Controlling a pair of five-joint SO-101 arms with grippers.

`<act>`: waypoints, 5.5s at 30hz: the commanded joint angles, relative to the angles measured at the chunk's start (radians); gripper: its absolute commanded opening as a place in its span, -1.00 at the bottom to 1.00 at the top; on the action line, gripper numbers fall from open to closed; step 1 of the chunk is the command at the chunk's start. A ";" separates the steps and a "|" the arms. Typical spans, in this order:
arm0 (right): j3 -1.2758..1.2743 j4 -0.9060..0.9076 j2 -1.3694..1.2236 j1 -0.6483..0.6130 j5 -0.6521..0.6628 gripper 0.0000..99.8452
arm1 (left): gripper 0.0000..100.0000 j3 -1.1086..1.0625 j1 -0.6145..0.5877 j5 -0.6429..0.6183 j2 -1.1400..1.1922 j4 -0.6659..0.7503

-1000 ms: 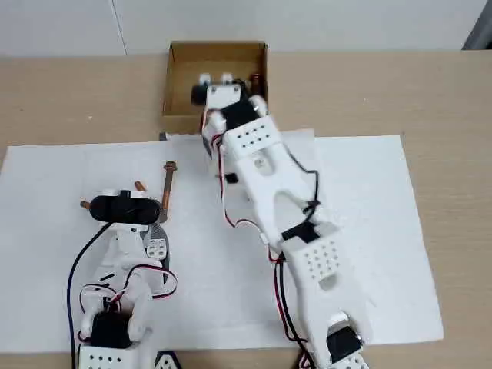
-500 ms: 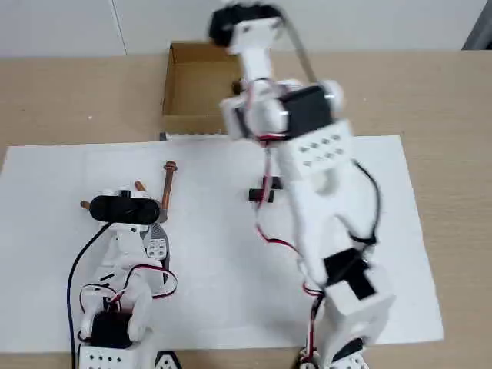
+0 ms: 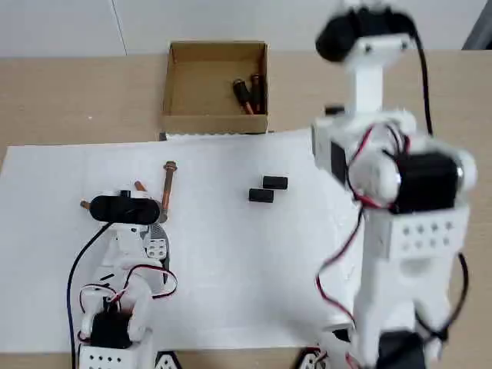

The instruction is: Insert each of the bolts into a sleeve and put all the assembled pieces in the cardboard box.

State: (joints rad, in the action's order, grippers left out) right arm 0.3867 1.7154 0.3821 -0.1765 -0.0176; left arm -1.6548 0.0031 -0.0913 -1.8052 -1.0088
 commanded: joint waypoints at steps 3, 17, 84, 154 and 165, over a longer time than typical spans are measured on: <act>-0.405 -0.018 0.288 0.022 -0.002 -1.00 | -0.99 0.012 -0.003 0.003 -0.008 0.018; -1.321 -0.357 0.849 0.025 -0.086 -1.00 | -0.99 0.384 -0.005 0.008 0.002 -0.193; -1.531 -0.584 1.000 0.030 -0.091 -0.99 | -0.86 2.120 -0.040 0.186 2.357 -0.539; -1.475 -0.602 1.007 0.025 -0.083 -1.00 | -0.99 2.376 0.020 0.046 2.357 -0.678; -1.462 -0.530 1.007 0.024 -0.081 -1.00 | -0.99 2.652 0.129 0.038 2.122 -0.746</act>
State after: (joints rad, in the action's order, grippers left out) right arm -1.1339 1.1815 1.3763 -0.1519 -0.0990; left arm 0.9398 0.0875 -0.0529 0.4964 -1.7346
